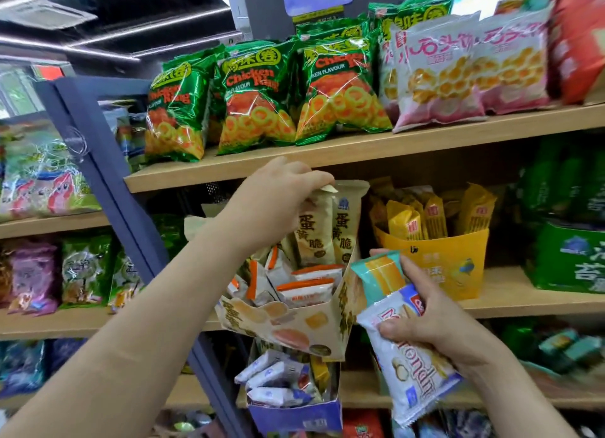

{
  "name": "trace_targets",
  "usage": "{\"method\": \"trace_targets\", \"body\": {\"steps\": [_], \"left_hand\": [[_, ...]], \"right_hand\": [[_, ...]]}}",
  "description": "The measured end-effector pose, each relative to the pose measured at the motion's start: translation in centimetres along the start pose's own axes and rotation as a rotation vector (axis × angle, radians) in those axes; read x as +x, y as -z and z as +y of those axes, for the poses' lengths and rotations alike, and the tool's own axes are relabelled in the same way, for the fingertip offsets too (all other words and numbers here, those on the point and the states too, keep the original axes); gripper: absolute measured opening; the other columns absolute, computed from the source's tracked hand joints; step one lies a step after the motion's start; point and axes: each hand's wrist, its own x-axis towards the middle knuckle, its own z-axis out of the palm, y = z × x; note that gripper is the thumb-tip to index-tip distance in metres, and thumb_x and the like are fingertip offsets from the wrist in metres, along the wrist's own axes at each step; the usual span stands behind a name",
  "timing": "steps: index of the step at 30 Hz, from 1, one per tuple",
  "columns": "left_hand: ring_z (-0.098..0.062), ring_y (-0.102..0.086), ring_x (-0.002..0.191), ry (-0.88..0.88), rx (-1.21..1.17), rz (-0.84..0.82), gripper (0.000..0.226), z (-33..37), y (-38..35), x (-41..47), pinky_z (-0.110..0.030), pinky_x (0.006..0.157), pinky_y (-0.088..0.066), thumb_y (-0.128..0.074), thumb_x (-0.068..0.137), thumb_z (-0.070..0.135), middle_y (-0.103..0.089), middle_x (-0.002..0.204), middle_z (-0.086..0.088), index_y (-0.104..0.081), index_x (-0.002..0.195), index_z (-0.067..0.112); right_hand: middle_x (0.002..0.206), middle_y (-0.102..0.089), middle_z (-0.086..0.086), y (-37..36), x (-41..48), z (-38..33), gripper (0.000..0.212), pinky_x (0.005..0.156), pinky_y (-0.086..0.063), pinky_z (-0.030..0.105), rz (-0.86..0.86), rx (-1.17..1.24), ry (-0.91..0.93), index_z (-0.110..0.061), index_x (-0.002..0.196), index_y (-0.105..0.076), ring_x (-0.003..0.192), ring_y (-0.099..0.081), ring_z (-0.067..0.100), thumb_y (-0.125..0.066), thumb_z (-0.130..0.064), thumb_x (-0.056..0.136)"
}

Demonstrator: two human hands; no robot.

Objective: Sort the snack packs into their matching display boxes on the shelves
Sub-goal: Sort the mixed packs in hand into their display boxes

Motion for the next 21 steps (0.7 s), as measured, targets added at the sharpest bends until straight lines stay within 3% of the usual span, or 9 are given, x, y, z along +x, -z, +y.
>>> {"method": "trace_targets", "body": {"steps": [4, 7, 9, 12, 14, 16, 18, 20, 21], "left_hand": [[-0.024, -0.059, 0.105, -0.042, 0.142, 0.017, 0.047, 0.6, -3.0, -0.7, -0.032, 0.073, -0.051, -0.06, 0.093, 0.016, -0.064, 0.115, -0.002, -0.041, 0.135, 0.021], [-0.029, -0.061, 0.097, 0.065, 0.109, -0.058, 0.035, -0.6, -5.6, -2.6, -0.04, 0.077, -0.05, -0.068, 0.088, 0.023, -0.069, 0.105, -0.005, -0.059, 0.121, 0.018], [-0.032, -0.058, 0.095, 0.181, 0.173, -0.002, 0.03, -1.6, -6.5, -3.3, -0.041, 0.074, -0.047, -0.075, 0.079, 0.028, -0.068, 0.102, -0.007, -0.07, 0.107, 0.017], [-0.035, -0.061, 0.087, 0.195, 0.1, 0.081, 0.033, -1.4, -6.6, -2.7, -0.042, 0.069, -0.051, -0.081, 0.074, 0.024, -0.065, 0.097, -0.013, -0.072, 0.103, 0.012], [-0.032, -0.063, 0.103, 0.184, -0.01, 0.028, 0.042, -0.5, -6.3, -1.8, -0.043, 0.085, -0.051, -0.073, 0.084, 0.023, -0.066, 0.114, -0.01, -0.064, 0.124, 0.015], [-0.023, -0.051, 0.127, 0.192, 0.004, -0.151, 0.048, -0.1, -6.4, -1.0, -0.042, 0.103, -0.038, -0.054, 0.098, 0.026, -0.055, 0.139, 0.001, -0.043, 0.144, 0.025], [-0.018, -0.038, 0.136, 0.229, 0.041, -0.335, 0.048, -0.1, -6.2, -1.0, -0.044, 0.11, -0.025, -0.039, 0.104, 0.031, -0.043, 0.151, 0.007, -0.029, 0.151, 0.031], [-0.017, -0.034, 0.138, 0.253, -0.021, -0.351, 0.045, -0.3, -5.7, -1.7, -0.045, 0.114, -0.02, -0.032, 0.105, 0.035, -0.042, 0.151, 0.008, -0.031, 0.15, 0.031], [-0.016, -0.035, 0.138, 0.241, -0.053, -0.275, 0.044, -0.2, -5.3, -2.3, -0.045, 0.115, -0.02, -0.031, 0.105, 0.035, -0.044, 0.149, 0.008, -0.036, 0.148, 0.031]], "right_hand": [[0.117, -0.066, 0.011, -0.6, 0.5, -0.4, 0.125, 0.065, -0.059, 0.036, -0.007, -0.047, 0.015, -0.048, 0.138, -0.034, 0.085, -0.075, 0.026, -0.096, -0.024, 0.031], [0.115, -0.064, 0.005, -1.0, 0.7, -0.9, 0.114, 0.063, -0.058, 0.031, -0.014, -0.06, 0.009, -0.055, 0.122, -0.034, 0.084, -0.075, 0.02, -0.094, -0.025, 0.031], [0.104, -0.071, 0.002, -1.2, 0.7, -1.2, 0.103, 0.064, -0.058, 0.031, -0.032, -0.076, -0.011, -0.06, 0.114, -0.037, 0.084, -0.075, 0.021, -0.095, -0.019, 0.039], [0.098, -0.074, -0.001, -1.2, 1.1, -1.0, 0.101, 0.065, -0.058, 0.032, -0.06, -0.129, -0.011, -0.059, 0.123, -0.041, 0.085, -0.075, 0.022, -0.093, -0.015, 0.049], [0.108, -0.071, 0.005, -1.3, 1.3, -0.7, 0.107, 0.067, -0.059, 0.034, -0.039, -0.128, -0.02, -0.059, 0.127, -0.04, 0.088, -0.074, 0.023, -0.095, -0.022, 0.044], [0.113, -0.068, 0.004, -1.5, 1.5, -0.6, 0.103, 0.068, -0.059, 0.034, -0.006, -0.099, -0.015, -0.063, 0.116, -0.039, 0.088, -0.074, 0.021, -0.095, -0.027, 0.037], [0.11, -0.071, 0.004, -1.8, 1.6, -0.5, 0.104, 0.067, -0.059, 0.036, 0.004, -0.072, -0.018, -0.06, 0.118, -0.04, 0.087, -0.074, 0.023, -0.096, -0.024, 0.038], [0.105, -0.072, 0.002, -2.1, 1.5, -0.8, 0.11, 0.064, -0.059, 0.037, 0.063, -0.021, -0.02, -0.054, 0.127, -0.038, 0.084, -0.075, 0.024, -0.099, -0.014, 0.045], [0.106, -0.071, 0.002, -2.3, 1.3, -0.9, 0.112, 0.063, -0.06, 0.037, 0.105, 0.005, -0.011, -0.052, 0.132, -0.033, 0.083, -0.075, 0.023, -0.096, -0.012, 0.048]]}}
